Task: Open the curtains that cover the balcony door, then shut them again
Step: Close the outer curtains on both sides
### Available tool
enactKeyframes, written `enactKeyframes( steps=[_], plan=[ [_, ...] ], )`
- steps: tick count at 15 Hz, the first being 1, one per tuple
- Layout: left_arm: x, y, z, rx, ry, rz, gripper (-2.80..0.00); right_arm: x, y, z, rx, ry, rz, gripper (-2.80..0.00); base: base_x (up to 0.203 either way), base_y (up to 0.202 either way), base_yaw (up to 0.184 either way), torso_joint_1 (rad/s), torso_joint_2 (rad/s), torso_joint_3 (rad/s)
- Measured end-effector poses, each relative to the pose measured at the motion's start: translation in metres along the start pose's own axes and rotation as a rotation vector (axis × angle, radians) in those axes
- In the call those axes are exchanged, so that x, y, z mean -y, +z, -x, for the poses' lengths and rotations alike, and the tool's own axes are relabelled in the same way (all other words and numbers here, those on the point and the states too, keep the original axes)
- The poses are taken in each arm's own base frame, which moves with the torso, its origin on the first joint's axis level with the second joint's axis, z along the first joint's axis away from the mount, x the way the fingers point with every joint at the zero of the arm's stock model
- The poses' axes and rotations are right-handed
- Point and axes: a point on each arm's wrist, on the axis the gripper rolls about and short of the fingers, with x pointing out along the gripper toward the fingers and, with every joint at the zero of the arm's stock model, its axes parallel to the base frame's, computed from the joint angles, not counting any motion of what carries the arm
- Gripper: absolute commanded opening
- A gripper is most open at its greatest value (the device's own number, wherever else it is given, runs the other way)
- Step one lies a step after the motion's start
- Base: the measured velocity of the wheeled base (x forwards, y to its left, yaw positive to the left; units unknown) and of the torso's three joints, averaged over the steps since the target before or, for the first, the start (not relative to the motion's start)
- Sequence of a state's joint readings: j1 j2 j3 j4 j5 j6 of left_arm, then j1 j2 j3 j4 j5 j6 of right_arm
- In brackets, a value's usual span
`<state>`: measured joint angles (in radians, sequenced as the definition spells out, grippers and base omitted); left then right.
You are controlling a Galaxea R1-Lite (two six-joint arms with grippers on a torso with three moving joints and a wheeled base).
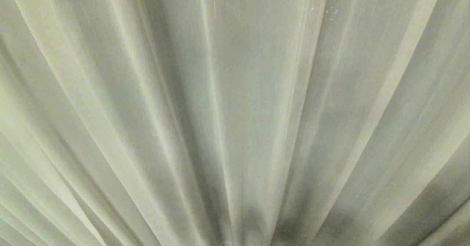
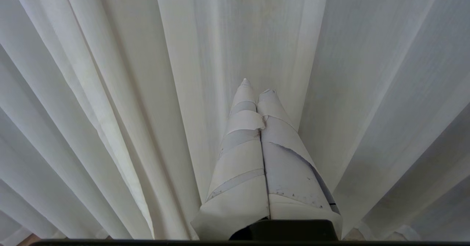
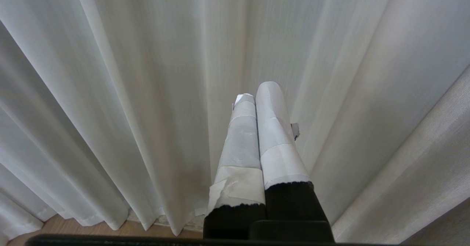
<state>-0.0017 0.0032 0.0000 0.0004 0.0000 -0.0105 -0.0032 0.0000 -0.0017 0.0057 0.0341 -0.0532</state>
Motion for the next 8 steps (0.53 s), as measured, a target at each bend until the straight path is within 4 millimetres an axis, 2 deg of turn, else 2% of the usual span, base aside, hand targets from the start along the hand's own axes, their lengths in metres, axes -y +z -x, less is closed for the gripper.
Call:
enactKeyframes(
  steps=[8],
  plan=[
    [0.0, 0.0, 0.0, 0.001, 0.0, 0.0, -2.8, 0.0, 0.0, 0.0, 0.0, 0.0, 0.0, -2.8, 0.0, 0.0, 0.0, 0.0, 0.0, 0.0]
  ],
)
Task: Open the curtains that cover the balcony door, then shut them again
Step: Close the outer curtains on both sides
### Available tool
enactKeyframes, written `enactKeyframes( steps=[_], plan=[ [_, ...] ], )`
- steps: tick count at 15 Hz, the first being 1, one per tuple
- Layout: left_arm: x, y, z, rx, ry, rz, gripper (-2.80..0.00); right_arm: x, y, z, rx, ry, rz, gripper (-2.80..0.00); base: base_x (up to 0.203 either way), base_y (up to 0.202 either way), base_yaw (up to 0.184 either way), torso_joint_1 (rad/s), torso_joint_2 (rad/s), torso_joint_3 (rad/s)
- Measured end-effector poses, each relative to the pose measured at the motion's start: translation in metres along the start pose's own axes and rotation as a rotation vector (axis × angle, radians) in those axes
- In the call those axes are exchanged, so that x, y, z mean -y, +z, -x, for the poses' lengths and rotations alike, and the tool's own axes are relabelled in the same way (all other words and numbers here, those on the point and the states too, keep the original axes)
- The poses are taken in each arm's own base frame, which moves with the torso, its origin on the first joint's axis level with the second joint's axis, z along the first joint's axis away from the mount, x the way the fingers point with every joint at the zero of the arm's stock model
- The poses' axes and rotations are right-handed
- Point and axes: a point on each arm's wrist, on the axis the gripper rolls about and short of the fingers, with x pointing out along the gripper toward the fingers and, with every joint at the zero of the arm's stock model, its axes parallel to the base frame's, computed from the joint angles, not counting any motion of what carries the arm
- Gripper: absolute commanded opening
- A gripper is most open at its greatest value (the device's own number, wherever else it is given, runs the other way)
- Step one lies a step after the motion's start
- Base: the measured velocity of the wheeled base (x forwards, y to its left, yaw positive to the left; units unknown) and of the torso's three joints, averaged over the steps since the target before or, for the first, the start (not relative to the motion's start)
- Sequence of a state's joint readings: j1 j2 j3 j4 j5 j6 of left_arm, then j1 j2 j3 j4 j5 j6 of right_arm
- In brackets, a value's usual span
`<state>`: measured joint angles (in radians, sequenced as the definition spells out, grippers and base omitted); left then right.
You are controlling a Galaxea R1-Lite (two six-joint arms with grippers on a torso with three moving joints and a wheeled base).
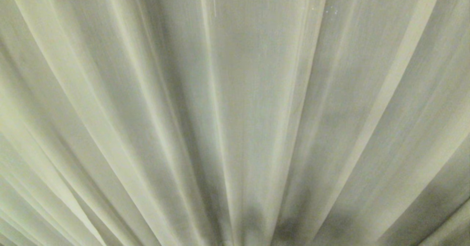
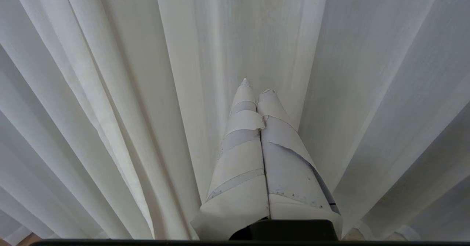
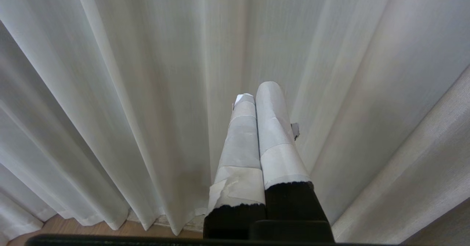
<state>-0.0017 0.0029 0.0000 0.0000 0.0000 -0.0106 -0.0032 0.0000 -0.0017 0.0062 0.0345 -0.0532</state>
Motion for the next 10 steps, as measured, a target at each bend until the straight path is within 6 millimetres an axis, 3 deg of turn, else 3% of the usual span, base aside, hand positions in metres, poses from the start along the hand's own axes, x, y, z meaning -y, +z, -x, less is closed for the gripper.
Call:
enactKeyframes(
  steps=[10],
  plan=[
    [0.0, 0.0001, 0.0, 0.001, 0.0, 0.001, -2.8, 0.0, 0.0, 0.0, 0.0, 0.0, 0.001, -2.8, 0.0, 0.0, 0.0, 0.0, 0.0, 0.0]
  ],
)
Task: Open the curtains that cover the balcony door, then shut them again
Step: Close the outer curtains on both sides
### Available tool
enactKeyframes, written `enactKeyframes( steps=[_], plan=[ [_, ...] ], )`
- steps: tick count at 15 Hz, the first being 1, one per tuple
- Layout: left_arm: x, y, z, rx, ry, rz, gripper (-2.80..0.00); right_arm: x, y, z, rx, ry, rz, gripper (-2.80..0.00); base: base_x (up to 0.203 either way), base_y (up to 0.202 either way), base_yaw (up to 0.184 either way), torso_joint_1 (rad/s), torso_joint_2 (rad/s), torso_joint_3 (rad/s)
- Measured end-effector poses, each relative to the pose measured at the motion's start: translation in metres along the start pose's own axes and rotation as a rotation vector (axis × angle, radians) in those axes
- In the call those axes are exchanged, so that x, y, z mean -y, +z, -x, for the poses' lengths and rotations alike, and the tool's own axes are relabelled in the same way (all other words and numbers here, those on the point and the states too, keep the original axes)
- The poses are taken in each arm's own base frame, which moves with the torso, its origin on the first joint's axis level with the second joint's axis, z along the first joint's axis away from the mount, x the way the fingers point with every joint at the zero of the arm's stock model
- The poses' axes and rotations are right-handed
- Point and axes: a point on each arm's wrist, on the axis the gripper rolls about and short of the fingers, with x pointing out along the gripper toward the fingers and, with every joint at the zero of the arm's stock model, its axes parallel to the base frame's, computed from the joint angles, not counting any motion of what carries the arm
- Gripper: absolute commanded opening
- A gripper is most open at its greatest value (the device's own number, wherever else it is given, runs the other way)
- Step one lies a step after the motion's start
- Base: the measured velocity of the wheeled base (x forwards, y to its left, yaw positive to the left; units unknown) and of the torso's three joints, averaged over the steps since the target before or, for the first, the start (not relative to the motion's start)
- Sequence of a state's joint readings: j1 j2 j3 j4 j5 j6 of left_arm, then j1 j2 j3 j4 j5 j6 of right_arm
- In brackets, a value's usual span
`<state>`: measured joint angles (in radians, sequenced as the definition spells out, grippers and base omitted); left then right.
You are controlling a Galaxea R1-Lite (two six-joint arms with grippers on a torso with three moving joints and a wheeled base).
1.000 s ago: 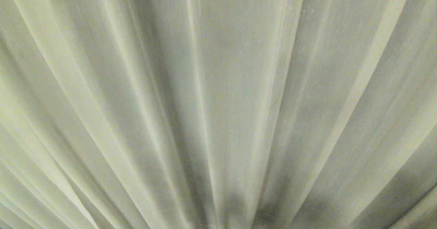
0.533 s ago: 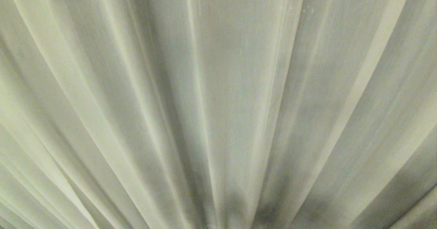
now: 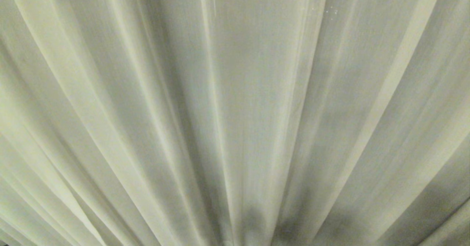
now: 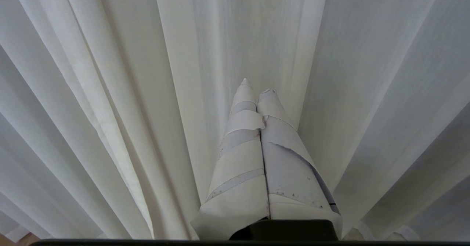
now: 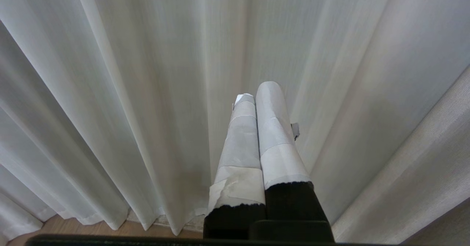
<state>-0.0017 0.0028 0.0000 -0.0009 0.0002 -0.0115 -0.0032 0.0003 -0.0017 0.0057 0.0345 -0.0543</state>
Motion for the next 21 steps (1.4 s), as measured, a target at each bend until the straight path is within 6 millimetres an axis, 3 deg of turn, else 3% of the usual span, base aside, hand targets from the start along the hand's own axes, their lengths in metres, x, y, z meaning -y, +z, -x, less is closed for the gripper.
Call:
enactKeyframes(
  steps=[13, 21],
  plan=[
    [0.0001, -0.0001, 0.0, 0.0, -0.003, -0.006, -2.8, 0.0, -0.0001, 0.0, -0.001, 0.0, 0.0, -2.8, 0.0, -0.005, 0.0, 0.001, 0.0, 0.0],
    [0.0001, -0.0001, 0.0001, 0.0, -0.003, -0.004, -2.8, 0.0, -0.0001, 0.0, 0.0, 0.0, 0.0, -2.8, 0.0, -0.183, 0.0, 0.003, 0.0, 0.003]
  ],
)
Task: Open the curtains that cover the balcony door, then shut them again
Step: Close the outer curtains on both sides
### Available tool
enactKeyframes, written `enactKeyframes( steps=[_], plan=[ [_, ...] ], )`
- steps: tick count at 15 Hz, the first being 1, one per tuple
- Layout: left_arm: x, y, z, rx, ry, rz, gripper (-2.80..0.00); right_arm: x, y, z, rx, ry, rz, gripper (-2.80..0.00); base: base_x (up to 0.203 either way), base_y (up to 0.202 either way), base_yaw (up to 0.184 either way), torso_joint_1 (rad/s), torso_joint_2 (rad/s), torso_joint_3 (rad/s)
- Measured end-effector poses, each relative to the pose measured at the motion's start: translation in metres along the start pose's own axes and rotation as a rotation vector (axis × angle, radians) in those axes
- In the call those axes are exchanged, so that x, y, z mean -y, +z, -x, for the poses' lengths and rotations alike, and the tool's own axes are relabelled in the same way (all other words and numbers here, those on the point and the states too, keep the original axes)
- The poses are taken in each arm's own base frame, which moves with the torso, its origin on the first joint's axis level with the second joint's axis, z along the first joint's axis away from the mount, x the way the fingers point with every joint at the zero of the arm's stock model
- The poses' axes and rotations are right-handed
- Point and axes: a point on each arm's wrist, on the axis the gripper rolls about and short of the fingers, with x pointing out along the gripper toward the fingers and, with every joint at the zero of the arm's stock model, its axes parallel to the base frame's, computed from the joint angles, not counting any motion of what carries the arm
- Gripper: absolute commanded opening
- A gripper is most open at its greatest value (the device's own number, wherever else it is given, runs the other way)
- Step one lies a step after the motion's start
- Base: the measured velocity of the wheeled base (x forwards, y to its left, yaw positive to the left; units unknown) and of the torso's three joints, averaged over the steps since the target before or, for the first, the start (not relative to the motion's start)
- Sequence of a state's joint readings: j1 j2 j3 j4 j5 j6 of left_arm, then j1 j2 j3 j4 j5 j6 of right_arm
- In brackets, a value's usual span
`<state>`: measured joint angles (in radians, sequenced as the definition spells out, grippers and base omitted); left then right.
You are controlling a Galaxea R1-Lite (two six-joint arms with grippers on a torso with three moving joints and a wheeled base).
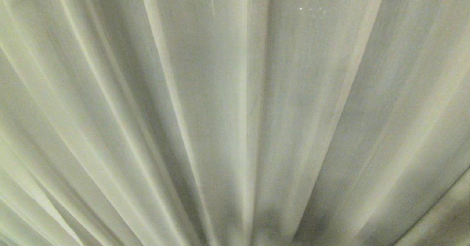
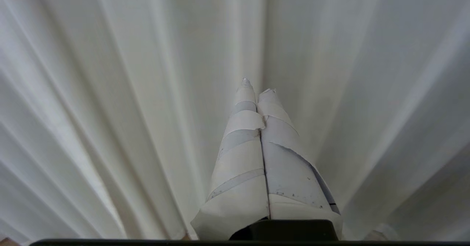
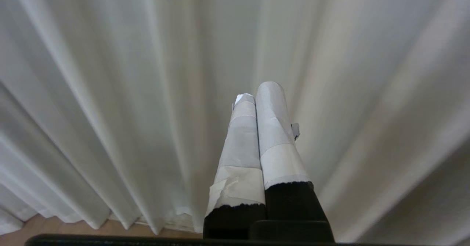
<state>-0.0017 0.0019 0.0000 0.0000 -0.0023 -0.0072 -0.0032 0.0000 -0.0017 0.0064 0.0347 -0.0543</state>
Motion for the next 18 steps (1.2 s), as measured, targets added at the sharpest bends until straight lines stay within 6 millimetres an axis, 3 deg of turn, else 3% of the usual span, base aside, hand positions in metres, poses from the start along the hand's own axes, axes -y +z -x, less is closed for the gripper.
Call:
enactKeyframes(
  steps=[7, 12, 18],
  plan=[
    [0.0, 0.0, 0.0, 0.0, 0.001, 0.0, -2.8, 0.0, 0.0001, 0.0, 0.001, 0.0, -0.001, -2.8, 0.0, -0.174, 0.001, 0.003, 0.0, 0.001],
    [0.0, 0.0, 0.0, 0.0, 0.001, 0.001, -2.8, 0.0, 0.0001, 0.0, 0.001, 0.0, -0.001, -2.8, -0.011, 0.0, 0.002, 0.0, 0.0, 0.0],
    [0.0, 0.0, 0.0, 0.0, 0.001, 0.003, -2.8, 0.0, 0.0001, 0.0, 0.001, 0.0, -0.004, -2.8, -0.135, 0.0, -0.001, 0.005, 0.0, 0.002]
  ],
)
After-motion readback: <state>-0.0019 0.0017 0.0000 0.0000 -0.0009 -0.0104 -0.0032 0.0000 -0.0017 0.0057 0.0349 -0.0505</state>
